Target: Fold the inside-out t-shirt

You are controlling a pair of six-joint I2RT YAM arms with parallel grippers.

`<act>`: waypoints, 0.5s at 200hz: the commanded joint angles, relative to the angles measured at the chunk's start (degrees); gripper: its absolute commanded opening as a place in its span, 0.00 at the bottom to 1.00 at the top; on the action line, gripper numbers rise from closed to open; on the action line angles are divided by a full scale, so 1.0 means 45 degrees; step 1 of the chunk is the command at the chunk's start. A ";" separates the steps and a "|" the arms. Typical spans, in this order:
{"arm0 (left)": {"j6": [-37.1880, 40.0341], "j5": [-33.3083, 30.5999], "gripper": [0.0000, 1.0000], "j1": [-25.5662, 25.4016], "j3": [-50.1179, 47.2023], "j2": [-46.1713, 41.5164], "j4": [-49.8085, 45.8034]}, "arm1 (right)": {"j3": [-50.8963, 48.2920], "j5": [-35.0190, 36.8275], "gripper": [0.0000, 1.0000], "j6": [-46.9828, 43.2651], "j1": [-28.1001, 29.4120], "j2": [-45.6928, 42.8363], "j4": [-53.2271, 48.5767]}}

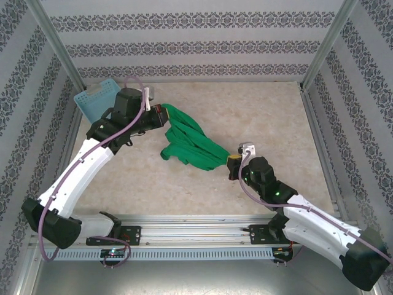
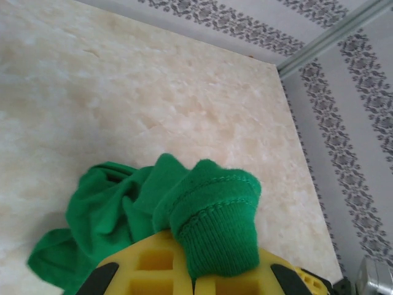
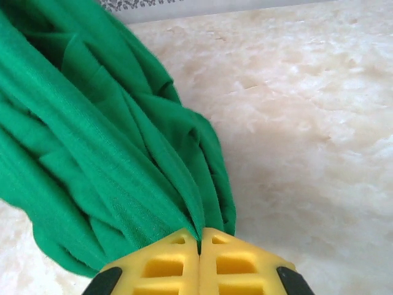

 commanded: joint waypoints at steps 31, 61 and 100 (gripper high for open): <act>0.0209 0.1775 0.00 -0.0607 -0.1646 0.1698 0.1829 | -0.0241 -0.1620 0.03 0.0301 -0.0226 0.1103 -0.0596; 0.0723 0.1121 0.00 -0.1242 -0.2833 0.1388 0.1886 | 0.0270 -0.2121 0.45 0.0344 -0.0119 0.1418 -0.0967; 0.0659 0.1167 0.00 -0.1261 -0.5481 -0.0111 0.2951 | 0.2309 -0.2447 0.66 0.0433 -0.0377 0.2243 -0.2376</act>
